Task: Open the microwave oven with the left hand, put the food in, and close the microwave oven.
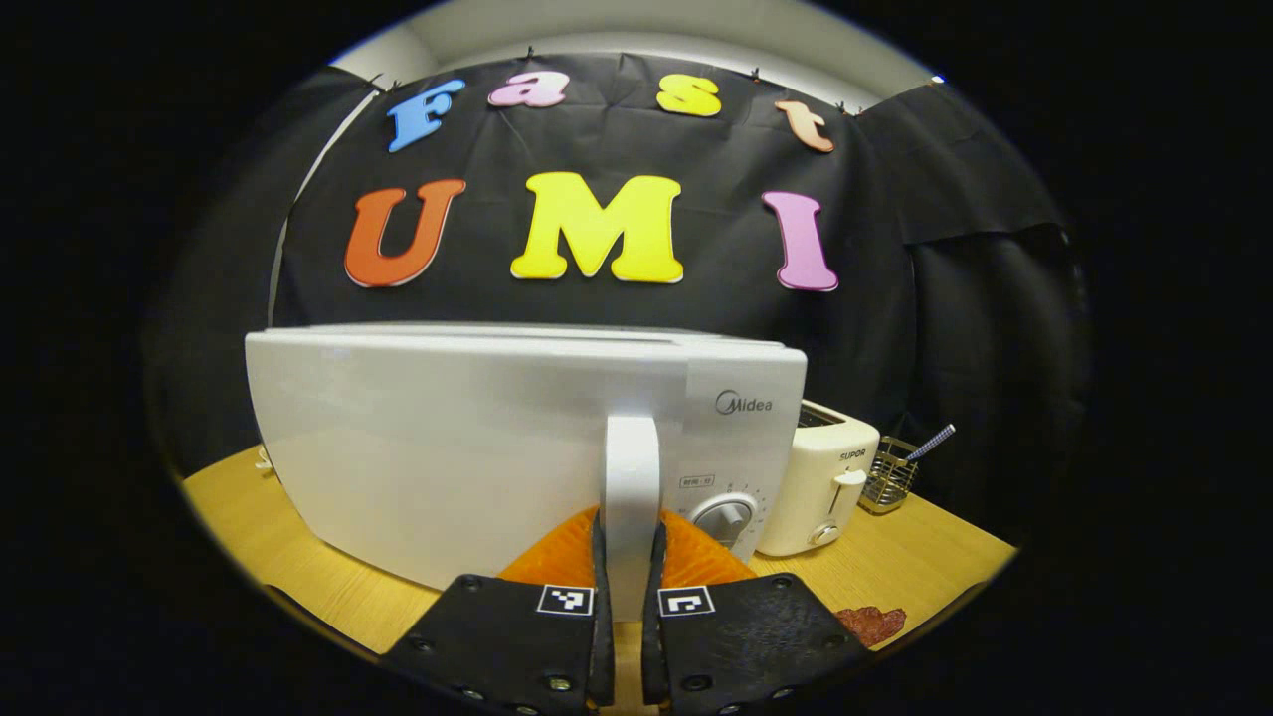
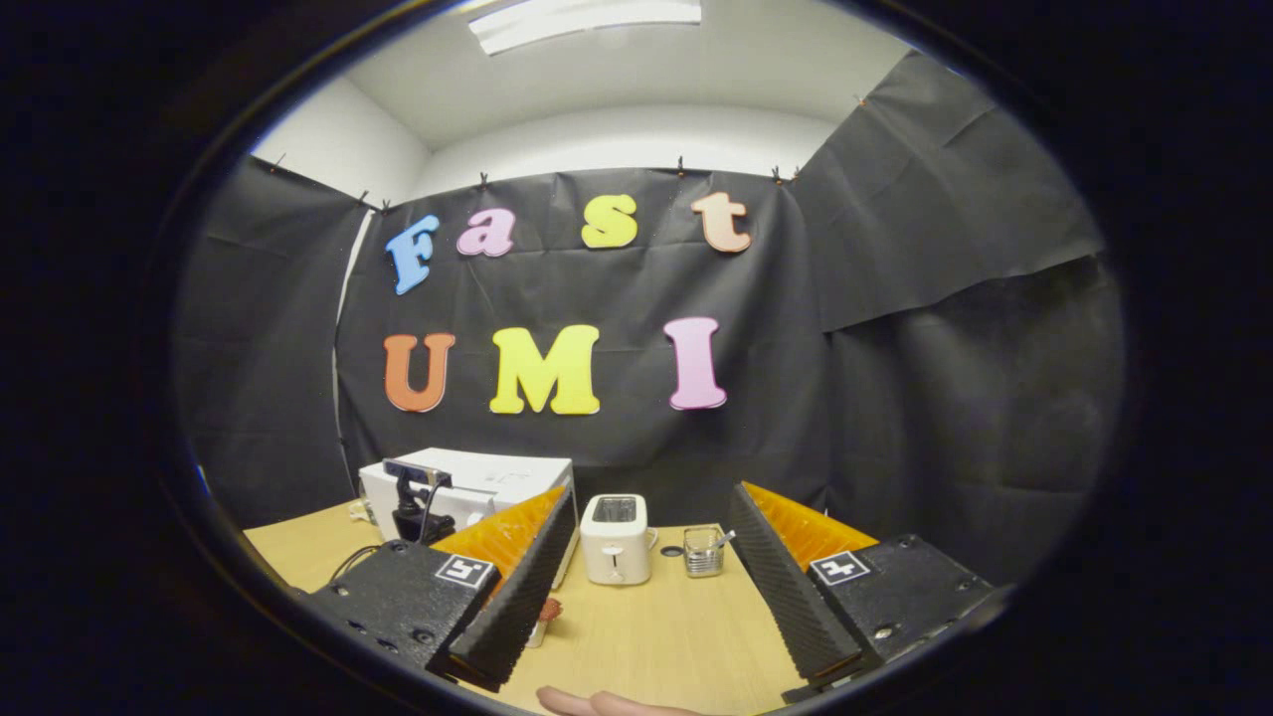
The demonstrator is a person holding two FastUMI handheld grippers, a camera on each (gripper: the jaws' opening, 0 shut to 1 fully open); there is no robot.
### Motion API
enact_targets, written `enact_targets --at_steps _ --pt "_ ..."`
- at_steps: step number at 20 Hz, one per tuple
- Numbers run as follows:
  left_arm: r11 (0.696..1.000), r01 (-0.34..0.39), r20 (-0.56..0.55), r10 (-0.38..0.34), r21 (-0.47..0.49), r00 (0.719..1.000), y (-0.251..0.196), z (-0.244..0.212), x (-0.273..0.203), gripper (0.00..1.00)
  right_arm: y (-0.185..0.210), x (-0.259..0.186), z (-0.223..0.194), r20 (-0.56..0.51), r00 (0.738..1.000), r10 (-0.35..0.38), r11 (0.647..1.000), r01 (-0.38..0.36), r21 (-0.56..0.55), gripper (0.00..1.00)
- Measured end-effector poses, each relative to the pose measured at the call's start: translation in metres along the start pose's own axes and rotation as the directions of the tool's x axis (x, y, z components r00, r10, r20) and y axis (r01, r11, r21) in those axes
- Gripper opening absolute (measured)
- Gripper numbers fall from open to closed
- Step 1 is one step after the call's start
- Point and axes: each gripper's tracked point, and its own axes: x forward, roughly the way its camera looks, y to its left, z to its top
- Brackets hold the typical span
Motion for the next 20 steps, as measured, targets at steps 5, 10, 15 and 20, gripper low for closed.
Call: enact_targets --at_steps 5,10,15,20 --pt "0.999 0.044 0.02 -0.043 -0.026 0.999 0.007 -0.006 -0.05 0.1 0.013 0.001 -0.009 -0.024 1.0 0.012 1.0 -0.011 0.025 1.0" --pt "0.998 0.061 0.027 -0.061 -0.029 0.998 0.025 -0.011 -0.1 0.1 0.031 -0.007 -0.015 -0.042 0.999 0.028 0.999 -0.027 0.031 0.9" --pt "0.994 0.105 0.049 -0.103 -0.027 0.993 0.054 -0.015 -0.149 0.1 0.056 -0.018 -0.014 -0.019 0.998 0.056 0.998 -0.057 -0.017 0.9" --pt "0.997 0.065 0.058 -0.063 -0.032 0.996 0.097 -0.023 -0.194 0.11 0.092 -0.022 -0.024 -0.029 0.993 0.111 0.993 -0.112 -0.03 1.0"
